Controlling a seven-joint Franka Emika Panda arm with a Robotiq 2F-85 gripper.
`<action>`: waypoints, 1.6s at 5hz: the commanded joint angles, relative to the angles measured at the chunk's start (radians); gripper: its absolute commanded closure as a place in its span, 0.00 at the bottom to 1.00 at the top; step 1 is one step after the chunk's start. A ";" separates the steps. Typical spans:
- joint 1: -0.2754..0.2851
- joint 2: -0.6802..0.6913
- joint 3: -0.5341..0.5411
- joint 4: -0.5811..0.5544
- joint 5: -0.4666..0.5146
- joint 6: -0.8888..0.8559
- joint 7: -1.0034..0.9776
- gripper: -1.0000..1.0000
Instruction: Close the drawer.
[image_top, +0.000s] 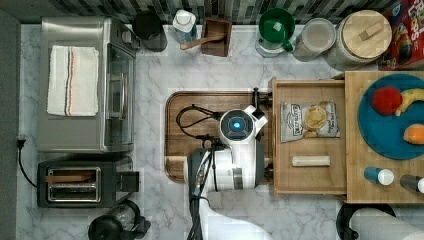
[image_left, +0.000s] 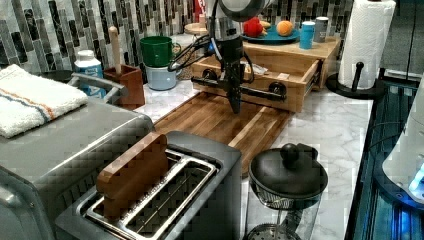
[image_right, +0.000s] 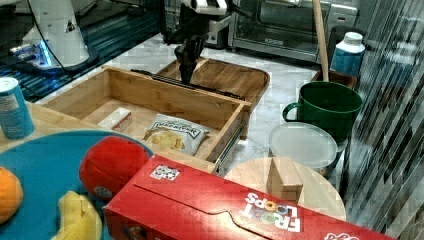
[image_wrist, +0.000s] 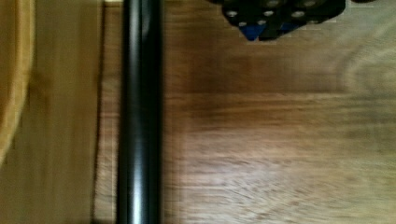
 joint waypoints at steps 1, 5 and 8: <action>-0.029 -0.052 -0.023 0.005 -0.085 0.158 -0.107 1.00; -0.126 -0.003 -0.091 0.069 -0.008 0.164 -0.344 1.00; -0.240 0.076 -0.197 0.217 0.101 0.139 -0.566 1.00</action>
